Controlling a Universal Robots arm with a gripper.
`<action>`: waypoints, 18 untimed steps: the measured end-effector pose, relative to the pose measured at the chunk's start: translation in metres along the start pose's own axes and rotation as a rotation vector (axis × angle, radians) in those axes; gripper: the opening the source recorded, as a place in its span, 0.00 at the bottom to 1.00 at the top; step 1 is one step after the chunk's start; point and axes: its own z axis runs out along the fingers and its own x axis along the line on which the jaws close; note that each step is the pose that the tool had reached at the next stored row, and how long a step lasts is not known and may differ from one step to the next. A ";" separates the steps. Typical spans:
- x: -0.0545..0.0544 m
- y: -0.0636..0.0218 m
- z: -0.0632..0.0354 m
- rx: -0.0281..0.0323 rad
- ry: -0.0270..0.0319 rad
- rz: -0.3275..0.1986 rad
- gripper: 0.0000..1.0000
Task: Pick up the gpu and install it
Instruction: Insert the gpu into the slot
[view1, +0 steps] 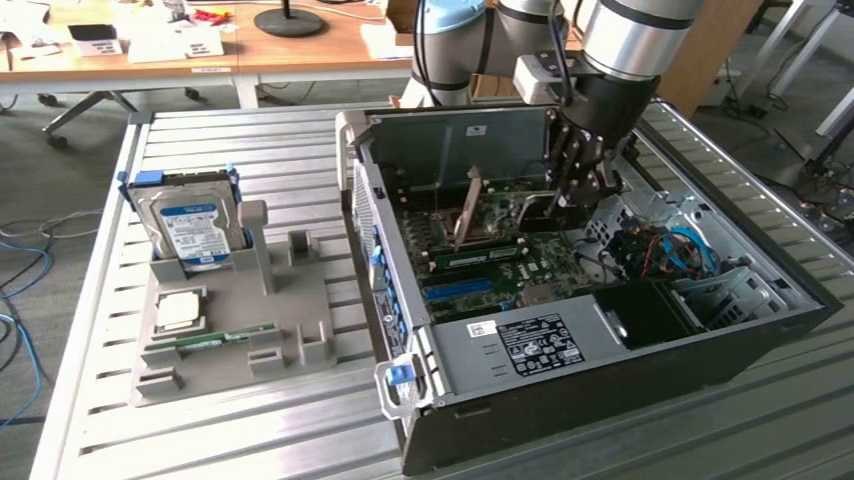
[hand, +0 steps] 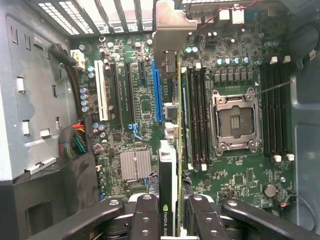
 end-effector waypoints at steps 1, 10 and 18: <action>0.000 0.0000 0.0005 0.0000 0.0001 0.000 0.27; 0.000 0.0000 0.0019 0.0000 -0.0001 0.000 0.27; 0.000 0.0001 0.0052 0.0001 0.0000 0.000 0.27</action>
